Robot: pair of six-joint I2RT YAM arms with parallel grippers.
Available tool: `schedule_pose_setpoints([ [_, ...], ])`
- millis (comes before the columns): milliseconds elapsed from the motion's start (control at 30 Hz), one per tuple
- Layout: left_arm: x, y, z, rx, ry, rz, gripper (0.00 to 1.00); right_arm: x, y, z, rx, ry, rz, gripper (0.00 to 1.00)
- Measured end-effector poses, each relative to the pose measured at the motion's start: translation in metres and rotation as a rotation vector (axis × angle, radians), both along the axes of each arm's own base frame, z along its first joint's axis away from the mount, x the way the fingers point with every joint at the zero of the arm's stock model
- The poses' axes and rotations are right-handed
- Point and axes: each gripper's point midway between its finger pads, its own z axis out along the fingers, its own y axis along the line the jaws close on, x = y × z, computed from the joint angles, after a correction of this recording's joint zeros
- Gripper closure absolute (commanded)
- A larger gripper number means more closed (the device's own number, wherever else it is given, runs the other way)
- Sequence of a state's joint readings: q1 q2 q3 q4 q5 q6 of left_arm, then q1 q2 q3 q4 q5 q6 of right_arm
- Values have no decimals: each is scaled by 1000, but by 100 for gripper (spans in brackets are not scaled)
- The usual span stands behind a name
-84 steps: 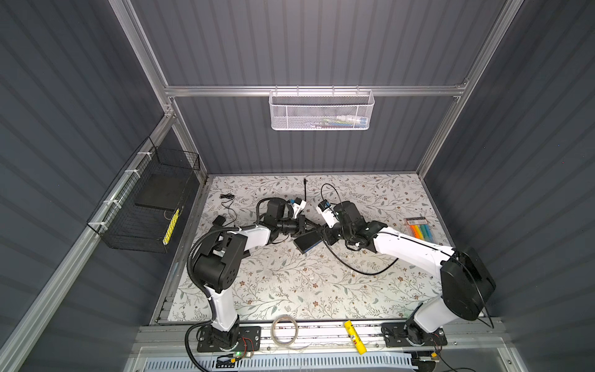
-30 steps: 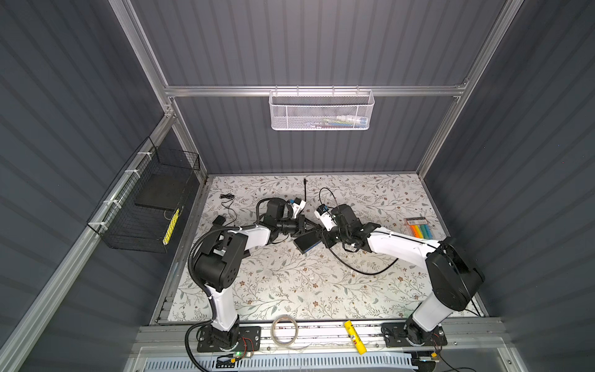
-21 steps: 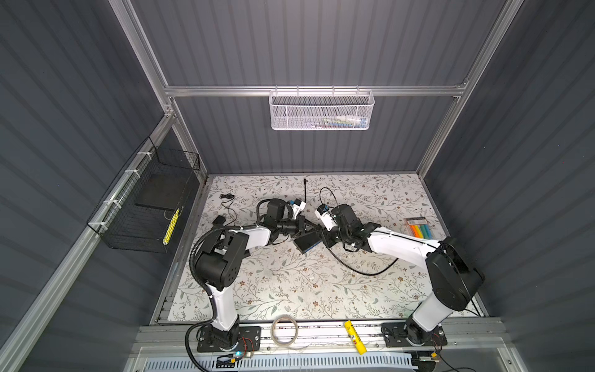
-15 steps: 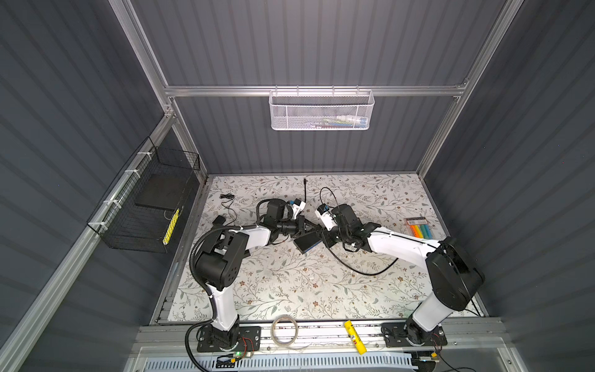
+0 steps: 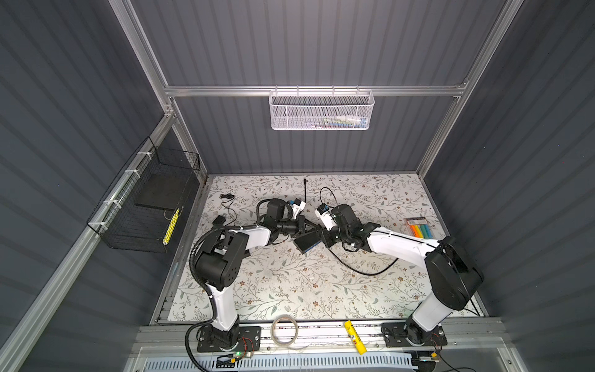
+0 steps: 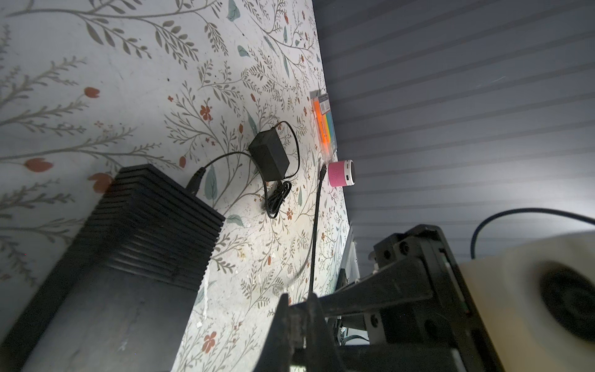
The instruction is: Insert the plug into the switch port
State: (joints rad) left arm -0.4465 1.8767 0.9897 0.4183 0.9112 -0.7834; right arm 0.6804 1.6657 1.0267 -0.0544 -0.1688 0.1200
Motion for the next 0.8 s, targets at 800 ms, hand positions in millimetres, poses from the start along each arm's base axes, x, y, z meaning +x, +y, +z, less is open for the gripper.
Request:
schedule_pose_setpoints([
  [800,0,0,-4,3,13,4,100,0,0,-5,-2,10,-1,82],
])
